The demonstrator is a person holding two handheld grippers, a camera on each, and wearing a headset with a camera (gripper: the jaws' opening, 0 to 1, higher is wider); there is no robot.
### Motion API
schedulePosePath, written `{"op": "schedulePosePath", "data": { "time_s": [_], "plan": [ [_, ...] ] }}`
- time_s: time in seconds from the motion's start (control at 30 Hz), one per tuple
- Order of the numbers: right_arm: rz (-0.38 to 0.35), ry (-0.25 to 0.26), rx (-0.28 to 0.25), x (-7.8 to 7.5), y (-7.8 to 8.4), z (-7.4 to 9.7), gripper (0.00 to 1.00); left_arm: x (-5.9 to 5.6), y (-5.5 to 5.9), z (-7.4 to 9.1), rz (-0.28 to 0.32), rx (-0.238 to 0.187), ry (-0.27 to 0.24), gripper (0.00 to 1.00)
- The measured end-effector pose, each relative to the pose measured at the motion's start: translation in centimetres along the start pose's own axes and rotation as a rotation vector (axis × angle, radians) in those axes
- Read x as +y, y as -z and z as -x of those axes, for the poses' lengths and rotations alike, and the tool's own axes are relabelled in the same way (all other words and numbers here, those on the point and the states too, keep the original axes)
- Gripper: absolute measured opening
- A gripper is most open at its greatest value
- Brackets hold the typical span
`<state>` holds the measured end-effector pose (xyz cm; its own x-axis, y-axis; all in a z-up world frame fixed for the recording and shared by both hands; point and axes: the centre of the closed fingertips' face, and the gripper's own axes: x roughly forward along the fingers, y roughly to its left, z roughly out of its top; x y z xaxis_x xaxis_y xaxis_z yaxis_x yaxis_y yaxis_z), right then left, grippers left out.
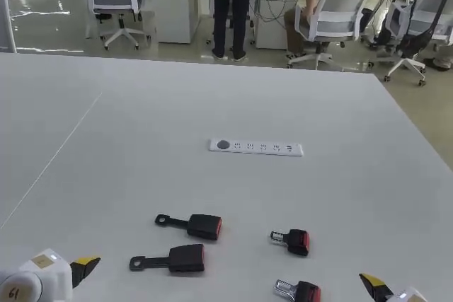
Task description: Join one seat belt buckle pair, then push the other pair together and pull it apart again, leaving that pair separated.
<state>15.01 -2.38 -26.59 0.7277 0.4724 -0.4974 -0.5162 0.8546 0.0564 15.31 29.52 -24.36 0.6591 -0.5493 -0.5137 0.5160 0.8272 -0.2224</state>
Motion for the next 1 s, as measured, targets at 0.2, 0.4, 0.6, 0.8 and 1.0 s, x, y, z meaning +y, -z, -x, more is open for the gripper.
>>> {"op": "schedulePosePath", "data": {
  "time_s": [0.2,0.4,0.6,0.8,1.0],
  "plan": [
    [-0.001,-0.006,0.002,0.15,0.06,-0.12,0.97,0.12,0.11,-0.01,0.004,0.000,-0.001,0.99],
    [0.001,-0.008,0.006,0.18,0.10,-0.18,0.97,0.22,0.18,-0.05,0.004,0.000,-0.003,0.98],
    [0.003,-0.011,0.007,0.22,0.13,-0.27,0.97,0.21,0.21,-0.11,0.004,0.002,0.000,0.98],
    [0.001,-0.015,0.010,0.17,0.10,-0.47,0.96,0.37,0.14,-0.29,0.004,0.003,-0.001,0.98],
    [0.006,-0.024,0.027,0.10,0.38,-0.80,0.96,0.43,0.22,-0.59,-0.004,0.010,0.003,0.97]
  ]
}}
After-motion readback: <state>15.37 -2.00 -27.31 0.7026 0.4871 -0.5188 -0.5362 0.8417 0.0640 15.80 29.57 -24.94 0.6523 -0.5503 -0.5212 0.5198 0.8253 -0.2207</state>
